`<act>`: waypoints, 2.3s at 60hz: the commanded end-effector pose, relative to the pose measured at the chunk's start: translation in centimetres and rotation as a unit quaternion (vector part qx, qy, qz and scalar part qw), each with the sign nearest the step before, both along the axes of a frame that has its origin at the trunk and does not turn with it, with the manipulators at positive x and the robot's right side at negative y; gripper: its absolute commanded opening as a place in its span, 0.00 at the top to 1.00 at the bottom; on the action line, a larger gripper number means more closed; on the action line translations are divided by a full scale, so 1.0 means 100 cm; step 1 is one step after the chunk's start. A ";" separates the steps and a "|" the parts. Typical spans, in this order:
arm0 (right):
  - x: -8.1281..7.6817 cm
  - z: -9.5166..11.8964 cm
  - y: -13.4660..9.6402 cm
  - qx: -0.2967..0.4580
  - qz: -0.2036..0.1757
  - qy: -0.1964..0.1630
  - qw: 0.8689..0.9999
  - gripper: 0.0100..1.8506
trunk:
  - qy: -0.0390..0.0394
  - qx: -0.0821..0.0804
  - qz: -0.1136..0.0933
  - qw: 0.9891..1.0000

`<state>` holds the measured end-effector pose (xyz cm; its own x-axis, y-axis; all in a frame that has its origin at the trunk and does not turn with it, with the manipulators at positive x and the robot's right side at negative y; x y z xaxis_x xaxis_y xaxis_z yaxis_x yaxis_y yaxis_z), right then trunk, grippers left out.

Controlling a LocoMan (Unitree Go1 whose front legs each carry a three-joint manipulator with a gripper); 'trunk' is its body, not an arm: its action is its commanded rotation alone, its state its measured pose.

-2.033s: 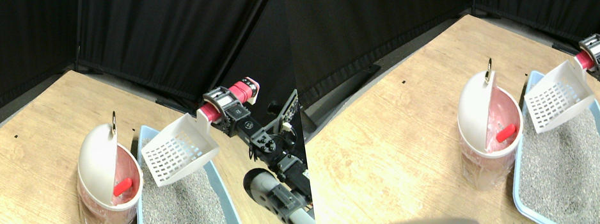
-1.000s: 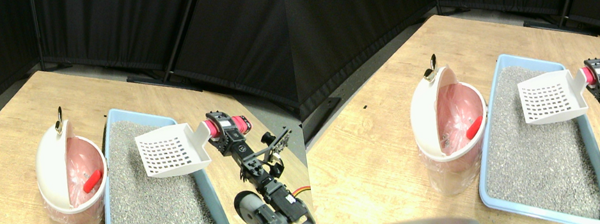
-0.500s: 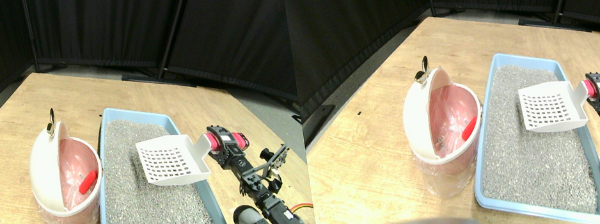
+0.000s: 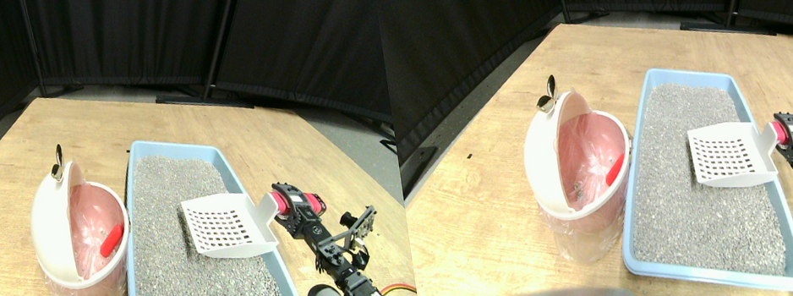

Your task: Scoop (unimanual)

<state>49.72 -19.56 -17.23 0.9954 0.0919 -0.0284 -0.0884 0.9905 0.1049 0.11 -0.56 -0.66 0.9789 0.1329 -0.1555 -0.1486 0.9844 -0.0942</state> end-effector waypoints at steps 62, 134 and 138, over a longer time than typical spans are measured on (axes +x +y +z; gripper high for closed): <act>-0.022 -0.021 -0.017 0.021 -0.061 0.176 0.982 0.36 | 0.001 0.013 -0.028 1.000; -0.072 0.025 -0.038 0.030 0.033 -0.115 0.992 0.98 | 0.008 0.037 -0.097 0.995; -0.076 0.023 -0.041 0.020 0.018 -0.115 0.993 0.98 | 0.009 0.039 -0.104 0.994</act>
<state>42.19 -23.83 -15.44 0.9786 0.1303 0.1591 -0.1526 0.9787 0.1372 0.08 -0.52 -0.78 0.9824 -0.0395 -0.1826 0.0403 0.9992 0.0005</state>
